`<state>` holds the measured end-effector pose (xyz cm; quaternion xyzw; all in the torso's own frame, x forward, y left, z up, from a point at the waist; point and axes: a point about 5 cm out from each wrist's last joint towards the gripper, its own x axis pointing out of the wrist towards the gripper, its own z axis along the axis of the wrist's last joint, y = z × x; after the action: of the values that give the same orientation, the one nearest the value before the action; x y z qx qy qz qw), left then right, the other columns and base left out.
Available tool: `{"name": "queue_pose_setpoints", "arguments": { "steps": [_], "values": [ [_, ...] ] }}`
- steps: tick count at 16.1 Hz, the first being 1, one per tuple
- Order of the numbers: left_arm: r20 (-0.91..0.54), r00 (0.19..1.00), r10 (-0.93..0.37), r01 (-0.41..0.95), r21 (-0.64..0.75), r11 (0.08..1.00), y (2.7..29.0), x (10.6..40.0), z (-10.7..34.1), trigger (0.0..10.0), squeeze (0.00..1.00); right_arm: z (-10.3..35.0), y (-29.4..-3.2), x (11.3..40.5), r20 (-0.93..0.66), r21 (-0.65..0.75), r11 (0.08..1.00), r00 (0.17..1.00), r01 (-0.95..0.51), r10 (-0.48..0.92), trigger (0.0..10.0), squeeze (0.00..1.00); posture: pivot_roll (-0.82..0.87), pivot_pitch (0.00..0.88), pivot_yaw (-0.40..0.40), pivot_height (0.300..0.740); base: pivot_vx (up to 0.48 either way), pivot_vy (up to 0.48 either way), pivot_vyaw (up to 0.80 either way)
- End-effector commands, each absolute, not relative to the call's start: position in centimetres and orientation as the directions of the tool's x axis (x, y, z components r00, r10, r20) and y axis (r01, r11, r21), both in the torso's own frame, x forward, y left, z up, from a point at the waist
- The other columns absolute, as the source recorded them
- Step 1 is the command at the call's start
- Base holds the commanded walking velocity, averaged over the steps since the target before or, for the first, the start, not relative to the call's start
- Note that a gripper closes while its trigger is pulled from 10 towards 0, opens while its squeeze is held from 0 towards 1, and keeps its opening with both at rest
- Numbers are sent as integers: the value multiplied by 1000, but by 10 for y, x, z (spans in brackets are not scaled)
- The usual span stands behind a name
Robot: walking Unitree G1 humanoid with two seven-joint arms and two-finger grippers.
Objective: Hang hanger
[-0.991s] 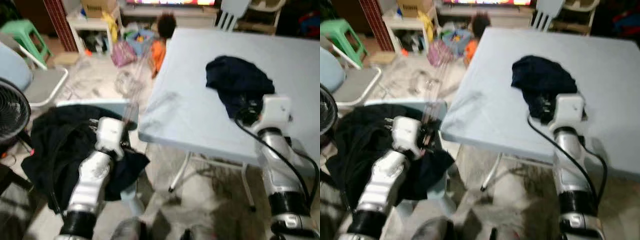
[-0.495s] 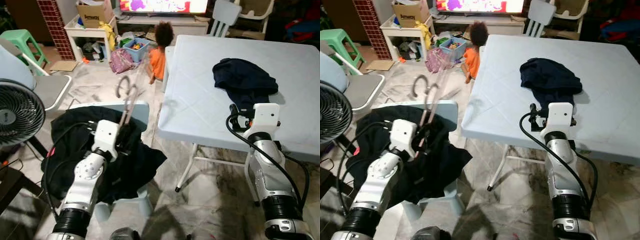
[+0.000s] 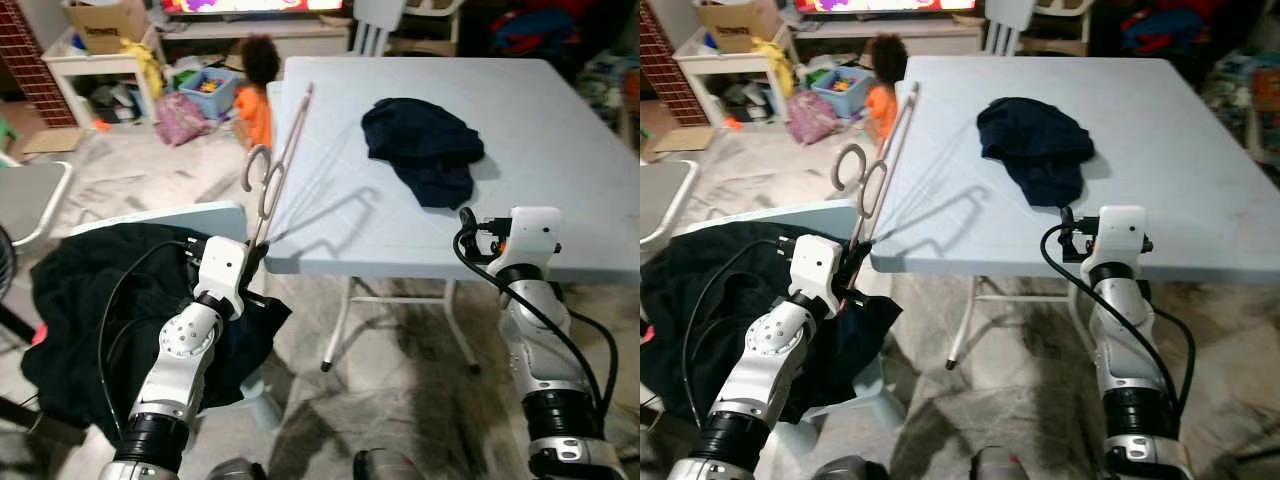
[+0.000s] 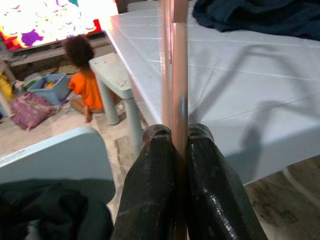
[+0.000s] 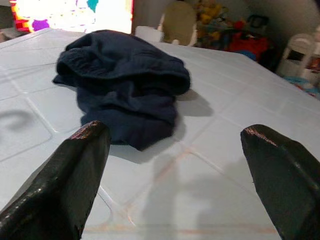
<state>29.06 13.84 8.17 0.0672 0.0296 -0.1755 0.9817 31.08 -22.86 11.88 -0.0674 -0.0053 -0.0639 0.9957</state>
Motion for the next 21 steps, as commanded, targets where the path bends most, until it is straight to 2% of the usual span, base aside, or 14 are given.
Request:
{"name": "queue_pose_setpoints", "arguments": {
  "steps": [1, 8, 21],
  "values": [
    [-81, 933, -350, 358, 128, 925, 139, 291, 82, 10000, 0, 117, -228, 312, 4, -133, 984, 993, 119, -120, 10000, 0, -41, 0, 14, 740, 0, 0, 0],
    [-86, 928, -363, 371, 126, 920, 136, 291, 80, 10000, 0, 115, -226, 312, 2, -133, 984, 993, 118, -118, 10000, 0, -36, 0, 16, 740, 0, 0, 0],
    [-94, 925, -367, 377, 120, 918, 133, 288, 77, 10000, 0, 109, -223, 312, -20, -143, 985, 994, 100, -103, 10000, 0, -41, 0, 11, 740, -328, 0, 0]
  ]
}}
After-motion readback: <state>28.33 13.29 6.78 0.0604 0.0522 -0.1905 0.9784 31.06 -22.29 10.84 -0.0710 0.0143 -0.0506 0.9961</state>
